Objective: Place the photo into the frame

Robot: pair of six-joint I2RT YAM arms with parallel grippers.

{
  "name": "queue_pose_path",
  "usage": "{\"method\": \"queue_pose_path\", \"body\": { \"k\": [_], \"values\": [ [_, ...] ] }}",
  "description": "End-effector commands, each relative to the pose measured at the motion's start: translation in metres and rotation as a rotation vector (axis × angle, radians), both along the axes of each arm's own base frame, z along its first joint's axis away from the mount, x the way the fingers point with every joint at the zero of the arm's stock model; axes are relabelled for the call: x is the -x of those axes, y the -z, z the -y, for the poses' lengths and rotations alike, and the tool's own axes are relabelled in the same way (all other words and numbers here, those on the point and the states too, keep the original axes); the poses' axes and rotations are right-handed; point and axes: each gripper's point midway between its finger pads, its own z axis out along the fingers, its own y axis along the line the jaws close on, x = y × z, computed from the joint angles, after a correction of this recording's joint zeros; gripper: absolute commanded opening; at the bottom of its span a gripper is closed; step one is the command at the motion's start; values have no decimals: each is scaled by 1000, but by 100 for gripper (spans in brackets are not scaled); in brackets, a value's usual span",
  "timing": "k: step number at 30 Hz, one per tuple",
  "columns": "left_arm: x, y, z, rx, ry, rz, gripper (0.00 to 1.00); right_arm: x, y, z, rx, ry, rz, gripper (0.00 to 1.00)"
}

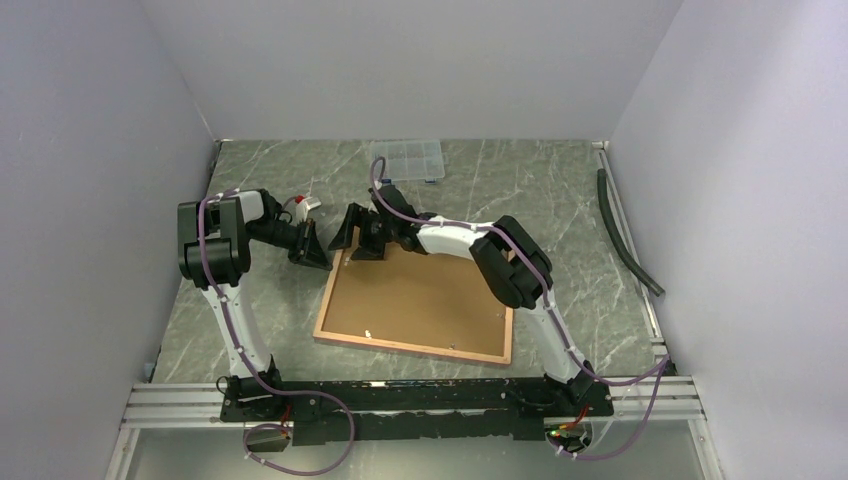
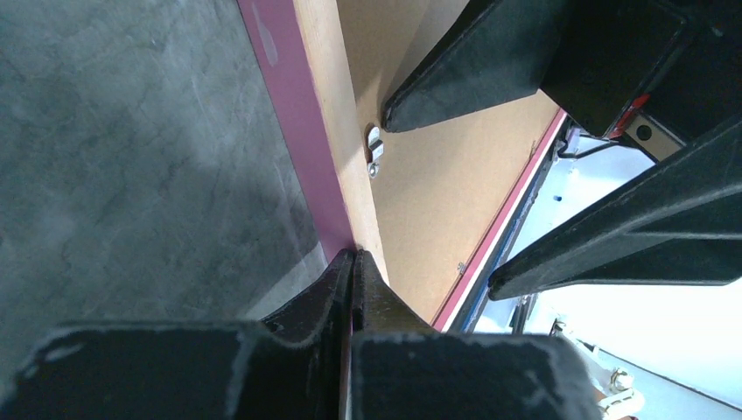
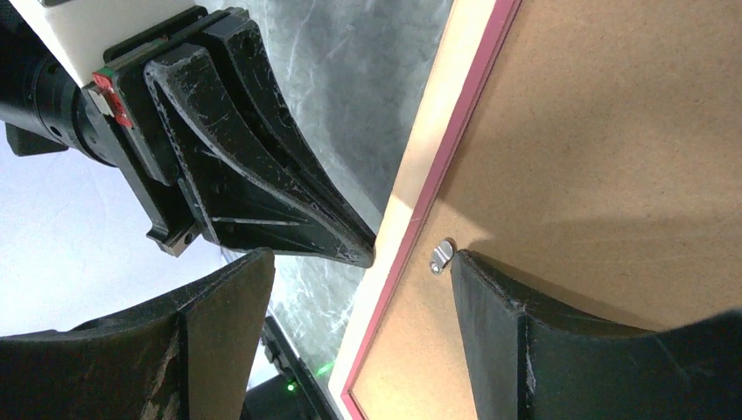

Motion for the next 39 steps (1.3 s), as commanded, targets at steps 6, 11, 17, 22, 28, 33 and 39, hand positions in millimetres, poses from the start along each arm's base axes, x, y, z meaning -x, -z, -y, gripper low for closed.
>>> {"method": "queue_pose_path", "body": {
  "k": [6,11,17,22,28,33,39],
  "values": [
    [1,12,1,-37,30,31,4,24,7,-1,52,-31,-37,78],
    [1,11,2,-32,31,36,4,26,12,-5,56,-34,-42,78],
    [2,11,3,-28,33,33,4,19,19,-7,65,-34,-10,78],
    [3,10,4,-26,38,34,3,17,23,-12,53,-43,-2,78],
    [3,12,5,-25,42,32,3,18,23,-17,22,-66,-5,78],
    [3,12,5,-26,44,32,3,21,24,-21,5,-83,-10,78],
    [3,12,5,-25,43,33,3,24,24,-24,-12,-103,-22,77]
  ]
}}
